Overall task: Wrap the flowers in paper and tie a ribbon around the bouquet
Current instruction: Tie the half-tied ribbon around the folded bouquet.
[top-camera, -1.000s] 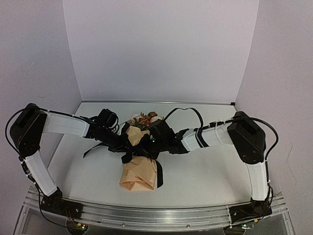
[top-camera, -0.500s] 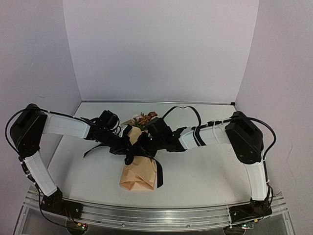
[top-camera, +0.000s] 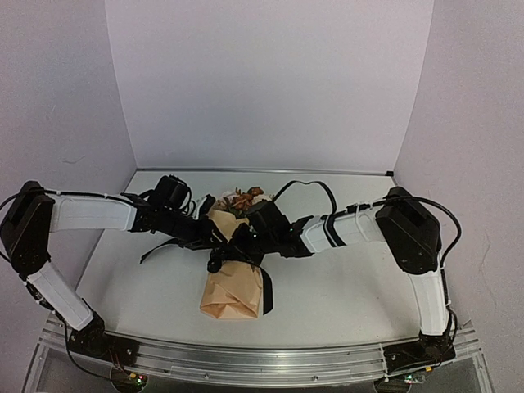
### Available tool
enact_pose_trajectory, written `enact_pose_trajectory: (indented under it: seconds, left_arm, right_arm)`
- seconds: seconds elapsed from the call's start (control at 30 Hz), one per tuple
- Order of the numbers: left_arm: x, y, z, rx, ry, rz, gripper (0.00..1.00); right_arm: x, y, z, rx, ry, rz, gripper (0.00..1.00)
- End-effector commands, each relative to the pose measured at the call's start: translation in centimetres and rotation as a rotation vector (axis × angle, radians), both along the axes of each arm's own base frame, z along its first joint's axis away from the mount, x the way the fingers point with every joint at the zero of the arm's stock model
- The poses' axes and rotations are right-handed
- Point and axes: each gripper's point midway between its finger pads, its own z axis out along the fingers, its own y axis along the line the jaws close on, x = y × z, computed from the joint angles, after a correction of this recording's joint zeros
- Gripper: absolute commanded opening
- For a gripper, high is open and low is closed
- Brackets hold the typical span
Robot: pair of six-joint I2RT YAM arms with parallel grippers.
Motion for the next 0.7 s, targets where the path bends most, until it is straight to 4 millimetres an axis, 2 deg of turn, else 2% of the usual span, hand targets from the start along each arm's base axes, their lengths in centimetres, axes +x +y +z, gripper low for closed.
enact_pose_trajectory:
  seconds: [0.0,0.17,0.33,0.67]
  left_arm:
    - [2.0,1.6,3.4,-0.04,-0.081,0.112,0.29]
    - [2.3,2.4,1.8,-0.007,-0.03,0.136,0.26]
    - [1.9,2.0,0.6,-0.01,0.002,0.095,0.23]
    - [2.0,2.1,-1.6,0.01,0.065,0.098,0.28]
  right_arm:
    - [-0.2,0.6,1.5,0.06,-0.066,0.02,0.0]
    - [-0.4,1.2,2.8,0.117,-0.115,0.036,0.0]
    - [-0.3,1.5,3.9,0.146,-0.156,0.041,0.0]
    - [-0.3,1.7,4.4,0.154,-0.174,0.05,0.0]
